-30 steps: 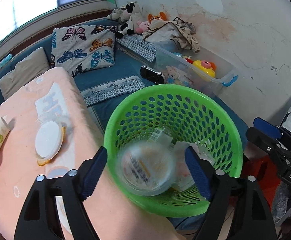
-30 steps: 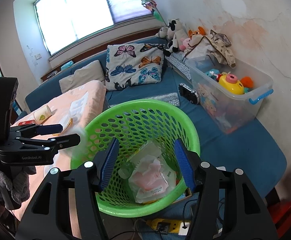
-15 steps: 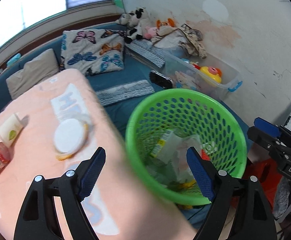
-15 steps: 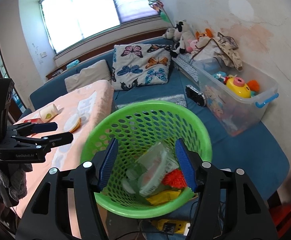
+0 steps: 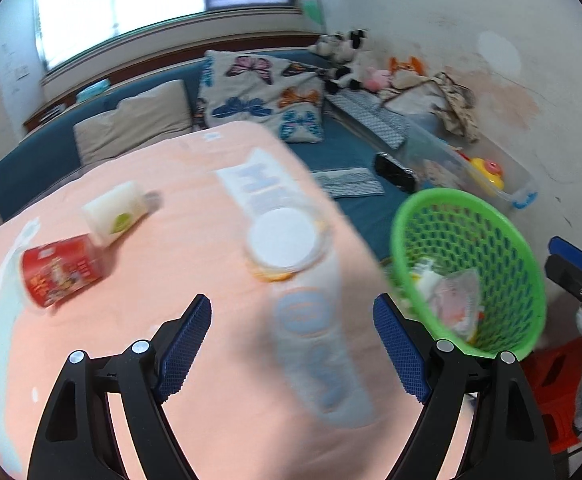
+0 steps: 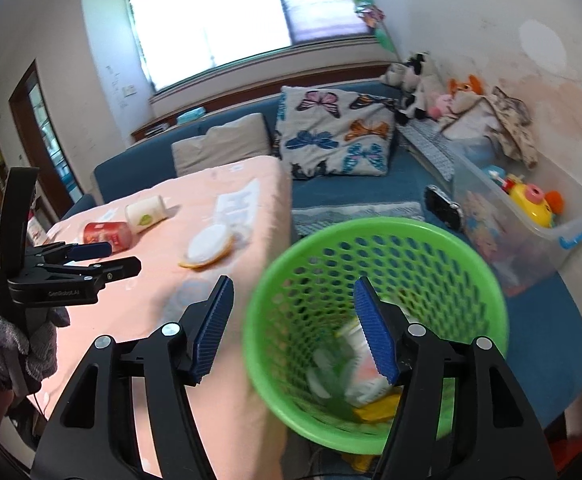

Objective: Collect trash
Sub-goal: 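Move both tools back over the table toward the clear dish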

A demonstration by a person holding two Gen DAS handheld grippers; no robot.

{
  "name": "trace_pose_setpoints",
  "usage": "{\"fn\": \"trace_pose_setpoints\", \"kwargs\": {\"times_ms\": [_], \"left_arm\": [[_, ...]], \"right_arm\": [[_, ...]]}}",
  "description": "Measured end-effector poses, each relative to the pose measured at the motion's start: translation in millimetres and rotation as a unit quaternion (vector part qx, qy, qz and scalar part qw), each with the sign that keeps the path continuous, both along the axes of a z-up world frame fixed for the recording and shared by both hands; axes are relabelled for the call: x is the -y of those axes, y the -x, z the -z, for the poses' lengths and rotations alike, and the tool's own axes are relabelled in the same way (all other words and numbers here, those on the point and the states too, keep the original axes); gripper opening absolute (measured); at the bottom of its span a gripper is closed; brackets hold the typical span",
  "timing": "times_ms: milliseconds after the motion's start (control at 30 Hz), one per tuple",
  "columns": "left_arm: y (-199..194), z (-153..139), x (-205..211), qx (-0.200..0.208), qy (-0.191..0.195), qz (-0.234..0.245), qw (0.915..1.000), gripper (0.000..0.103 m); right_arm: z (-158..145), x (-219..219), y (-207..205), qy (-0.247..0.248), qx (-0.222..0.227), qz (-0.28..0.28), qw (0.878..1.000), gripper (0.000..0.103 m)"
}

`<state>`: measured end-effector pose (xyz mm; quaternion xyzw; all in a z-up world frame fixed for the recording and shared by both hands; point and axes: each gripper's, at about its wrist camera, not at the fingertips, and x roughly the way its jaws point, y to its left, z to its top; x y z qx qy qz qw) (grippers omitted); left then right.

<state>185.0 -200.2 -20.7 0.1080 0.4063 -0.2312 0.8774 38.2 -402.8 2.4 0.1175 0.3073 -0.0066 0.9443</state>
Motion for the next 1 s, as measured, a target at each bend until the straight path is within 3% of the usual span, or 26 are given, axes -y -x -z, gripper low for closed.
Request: {"fn": "trace_pose_setpoints", "kwargs": {"times_ms": [567, 1000], "left_arm": [[-37, 7, -124, -0.004, 0.0, -0.107, 0.9943, 0.08], [-53, 19, -160, -0.018, 0.012, -0.134, 0.9907, 0.08]], "right_arm": [[9, -85, -71, 0.016, -0.031, -0.084, 0.996, 0.064], [32, -123, -135, 0.059, -0.061, -0.122, 0.989, 0.084]]}}
